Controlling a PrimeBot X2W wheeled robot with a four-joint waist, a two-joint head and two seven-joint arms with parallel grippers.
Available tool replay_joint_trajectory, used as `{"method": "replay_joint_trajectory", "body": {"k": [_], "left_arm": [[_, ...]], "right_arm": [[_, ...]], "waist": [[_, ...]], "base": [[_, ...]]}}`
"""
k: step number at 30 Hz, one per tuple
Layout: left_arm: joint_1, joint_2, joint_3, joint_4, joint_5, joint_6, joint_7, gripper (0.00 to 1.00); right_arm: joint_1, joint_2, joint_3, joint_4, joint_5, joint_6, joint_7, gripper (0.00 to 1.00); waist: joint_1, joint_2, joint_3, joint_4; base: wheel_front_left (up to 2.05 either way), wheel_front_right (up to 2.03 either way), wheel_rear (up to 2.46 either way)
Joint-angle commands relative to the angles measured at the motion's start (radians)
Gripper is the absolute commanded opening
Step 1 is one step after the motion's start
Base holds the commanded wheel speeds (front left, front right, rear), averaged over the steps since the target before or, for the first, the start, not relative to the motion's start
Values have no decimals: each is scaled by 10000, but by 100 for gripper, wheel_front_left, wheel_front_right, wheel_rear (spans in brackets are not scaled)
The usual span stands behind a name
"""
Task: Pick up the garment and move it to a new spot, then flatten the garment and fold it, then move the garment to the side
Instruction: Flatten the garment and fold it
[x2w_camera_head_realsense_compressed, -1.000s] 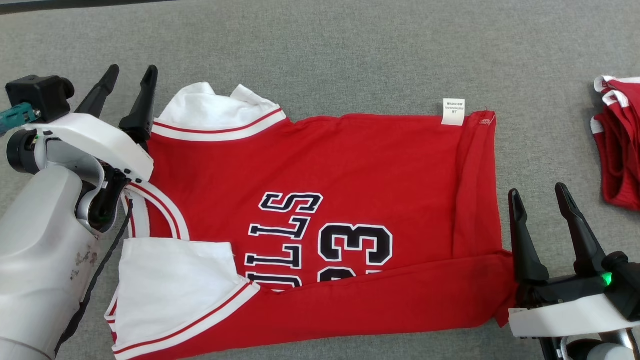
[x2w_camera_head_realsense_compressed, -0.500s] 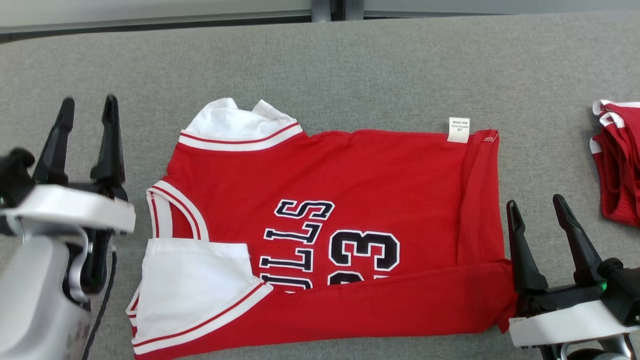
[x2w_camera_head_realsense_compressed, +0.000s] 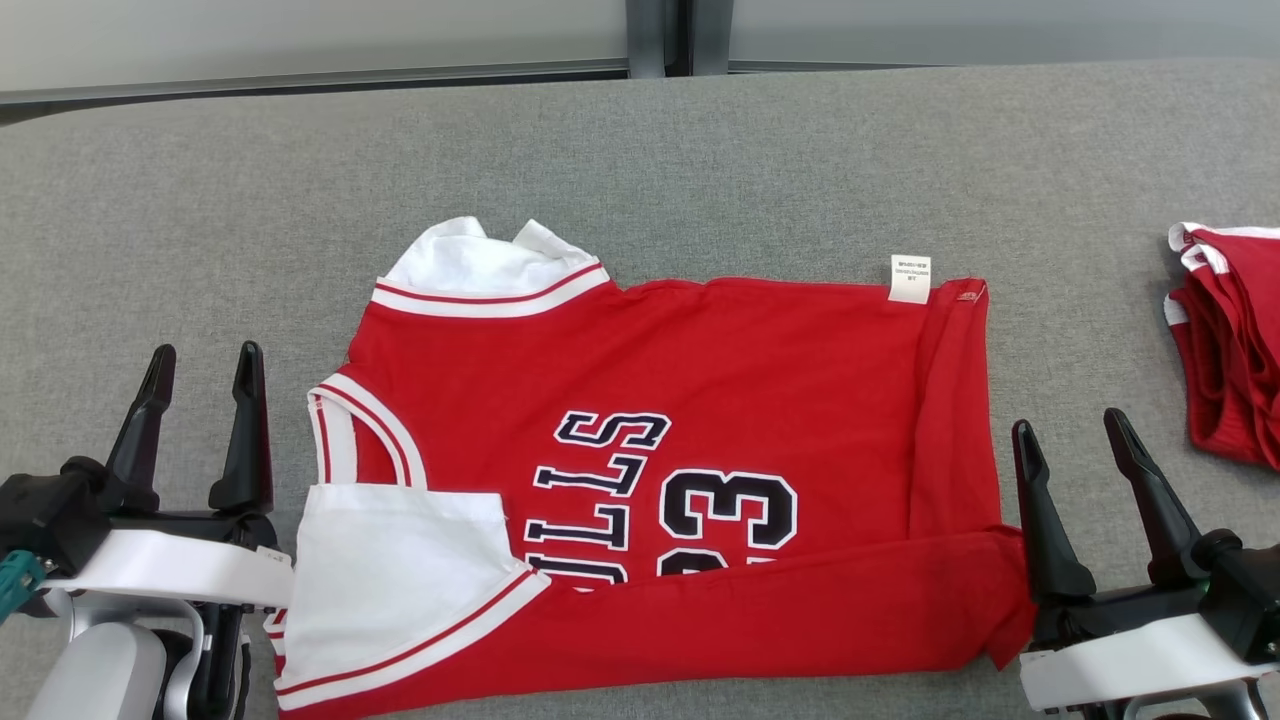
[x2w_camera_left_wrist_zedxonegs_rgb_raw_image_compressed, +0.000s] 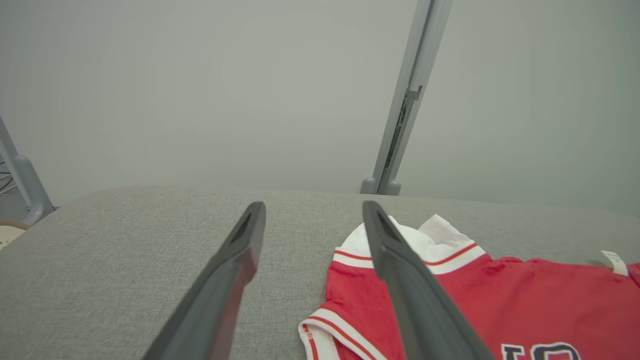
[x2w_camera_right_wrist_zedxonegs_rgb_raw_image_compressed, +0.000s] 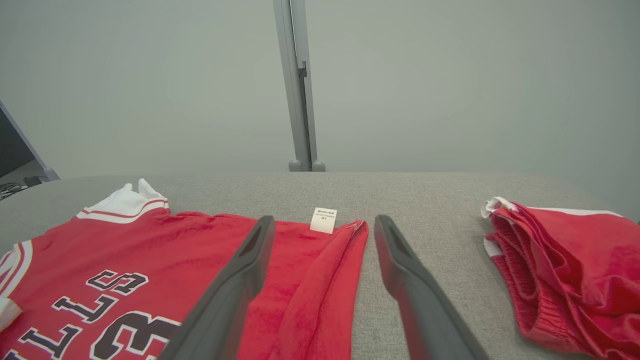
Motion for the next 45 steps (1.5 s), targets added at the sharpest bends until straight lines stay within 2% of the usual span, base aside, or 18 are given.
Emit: {"method": "replay_joint_trajectory", "body": {"k": [1,12,14,19,23,28,35,45], "left_arm": [[102,9,58,-52,72,36,-37,100],[22,34,-70,-36,13,-64,106,100],[-325,65,-192,-5,11,-219,238,100],[-1993,55,-950,476,-51,-1008,1195,100],[-3251,-146,-1537,1467,-234,-1414,2041,100],[-4730,-271,-2164,3326,-642,-1698,2859,100],[-5951,-11,-3111,5740,-1100,-1759,3480,100],[-6767,395,-4591,7382,-2181,-1764,3993,100]], "right_arm": [[75,-18,-33,-79,29,-3,19,100],[100,-18,-100,-141,76,-1,72,100],[46,-18,-88,-169,70,-1,73,100],[-254,-18,86,-205,-31,-1,132,100],[-422,-18,252,-152,-48,-3,66,100],[-481,-18,381,-42,93,-1,-88,100],[-522,-17,450,113,213,-3,-316,100],[-680,-18,555,286,293,-3,-438,100]], "waist": [[0,0,-6,7],[0,0,43,55],[0,0,127,79],[0,0,524,-25],[0,0,761,-267],[0,0,1014,-627],[0,0,1231,-1063],[0,0,1473,-1264]], "base": [[0,0,0],[0,0,0],[0,0,0],[0,0,0],[0,0,0],[0,0,0],[0,0,0],[0,0,0]]}}
